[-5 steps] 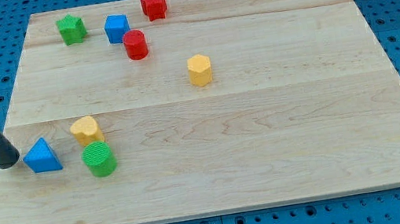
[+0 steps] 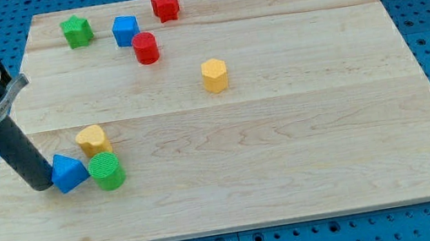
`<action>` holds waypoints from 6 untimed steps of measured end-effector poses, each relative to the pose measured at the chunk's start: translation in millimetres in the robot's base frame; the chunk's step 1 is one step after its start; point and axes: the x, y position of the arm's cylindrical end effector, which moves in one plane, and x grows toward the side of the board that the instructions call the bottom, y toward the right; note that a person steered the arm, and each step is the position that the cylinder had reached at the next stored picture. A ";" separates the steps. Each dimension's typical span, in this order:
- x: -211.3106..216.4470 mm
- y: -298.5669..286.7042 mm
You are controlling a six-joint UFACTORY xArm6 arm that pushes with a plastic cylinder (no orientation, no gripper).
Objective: Move the blue triangle between green circle and the yellow heart
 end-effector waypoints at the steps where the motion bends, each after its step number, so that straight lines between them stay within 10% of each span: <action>1: 3.9 20.6; 6: -3.8 47.1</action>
